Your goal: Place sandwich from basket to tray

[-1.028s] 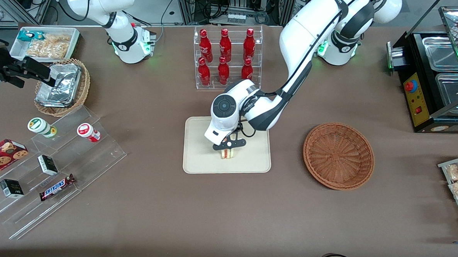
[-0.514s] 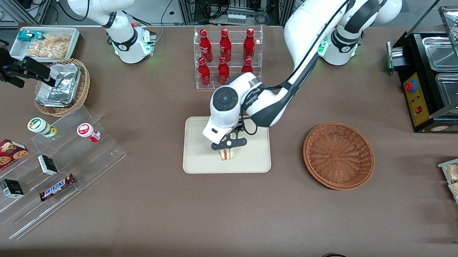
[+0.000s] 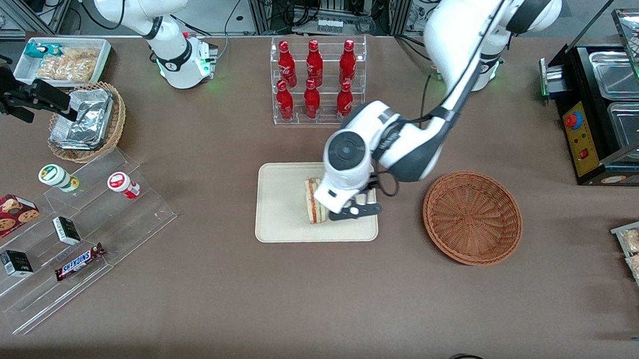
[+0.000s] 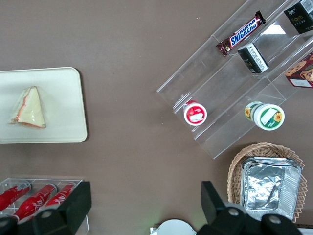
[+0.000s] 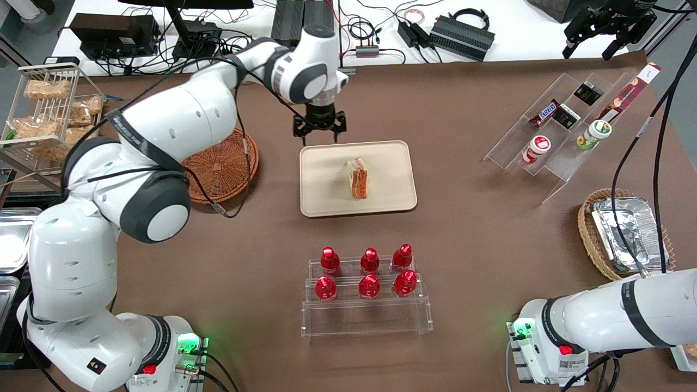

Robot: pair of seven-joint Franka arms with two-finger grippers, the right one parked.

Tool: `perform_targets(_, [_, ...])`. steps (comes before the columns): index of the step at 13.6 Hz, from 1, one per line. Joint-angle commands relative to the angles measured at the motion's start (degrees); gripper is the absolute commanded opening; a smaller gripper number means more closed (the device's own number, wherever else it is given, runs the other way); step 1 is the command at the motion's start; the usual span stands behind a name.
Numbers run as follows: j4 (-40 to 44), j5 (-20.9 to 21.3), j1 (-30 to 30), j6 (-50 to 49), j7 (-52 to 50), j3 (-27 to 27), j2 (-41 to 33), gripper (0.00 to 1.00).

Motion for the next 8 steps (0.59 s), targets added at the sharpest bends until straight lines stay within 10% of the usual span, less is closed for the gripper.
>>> perform_targets(1, [-5.5, 0.1, 5.9, -4.8, 5.8, 0.1, -6.3, 1.00])
perform_targets(8, [-17.2, 0.2, 21.7, -6.3, 25.2, 0.2, -17.6, 1.00])
